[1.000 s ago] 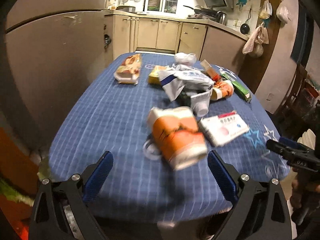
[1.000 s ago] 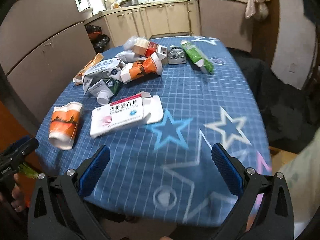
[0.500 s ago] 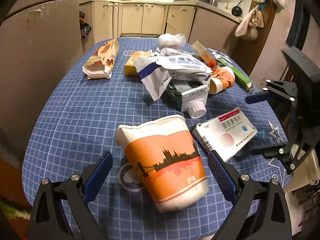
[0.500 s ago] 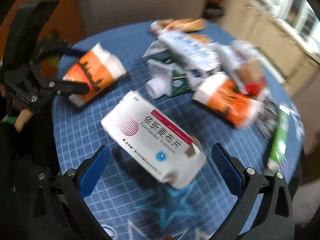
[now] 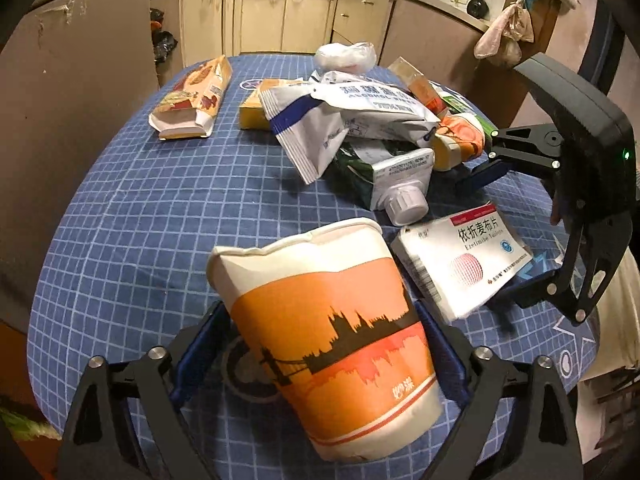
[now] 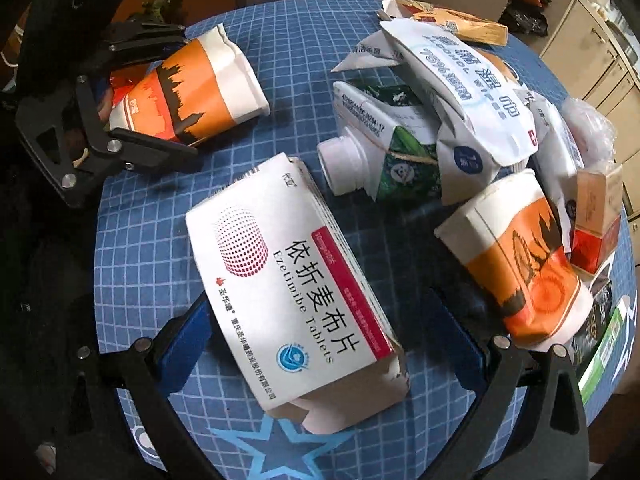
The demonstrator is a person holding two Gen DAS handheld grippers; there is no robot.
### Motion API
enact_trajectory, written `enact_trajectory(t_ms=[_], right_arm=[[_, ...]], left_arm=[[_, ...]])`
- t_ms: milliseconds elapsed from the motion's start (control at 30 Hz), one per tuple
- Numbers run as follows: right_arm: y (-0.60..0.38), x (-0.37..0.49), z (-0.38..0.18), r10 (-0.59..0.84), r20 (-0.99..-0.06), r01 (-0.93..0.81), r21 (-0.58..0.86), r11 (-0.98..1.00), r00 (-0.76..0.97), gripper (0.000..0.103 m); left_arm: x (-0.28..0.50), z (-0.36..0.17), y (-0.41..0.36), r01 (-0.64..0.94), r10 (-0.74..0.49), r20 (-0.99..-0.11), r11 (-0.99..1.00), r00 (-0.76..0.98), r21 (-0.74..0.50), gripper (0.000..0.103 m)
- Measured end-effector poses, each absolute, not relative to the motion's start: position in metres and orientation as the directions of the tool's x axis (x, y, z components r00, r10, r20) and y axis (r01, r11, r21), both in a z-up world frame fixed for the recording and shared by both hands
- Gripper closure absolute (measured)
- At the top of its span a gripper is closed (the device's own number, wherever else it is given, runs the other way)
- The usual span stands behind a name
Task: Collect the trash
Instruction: 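Grasp the orange paper cup with the left tool while the right tool grasps the white medicine box, then carry the cup and medicine box in both tools over the white bucket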
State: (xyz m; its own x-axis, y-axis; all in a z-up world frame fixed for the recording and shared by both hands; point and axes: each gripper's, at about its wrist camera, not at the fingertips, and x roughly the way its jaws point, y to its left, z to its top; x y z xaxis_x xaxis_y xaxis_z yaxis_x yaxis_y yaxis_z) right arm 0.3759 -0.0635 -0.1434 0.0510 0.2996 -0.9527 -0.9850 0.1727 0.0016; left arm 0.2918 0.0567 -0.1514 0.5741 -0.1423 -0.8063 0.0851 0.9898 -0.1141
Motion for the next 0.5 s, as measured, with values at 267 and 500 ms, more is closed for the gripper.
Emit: enact_trajectory(t_ms=[267,500], right_arm=[[-0.072,0.366,-0.138,0.378,-0.916,-0.956,-0.02,0.294,0.135,0.033],[-0.074,0.322,-0.142,0.426,-0.879,-0.916,-0.03,0.399,0.214,0.037]], left_arm=[[0.28,-0.151,0.053,0.086,-0.11,-0.773,0.994,0.625,-0.072,0.035],[0.259,-0.146,0.052,0.099,-0.092,-0.75,0.994,0.655,-0.035,0.038]])
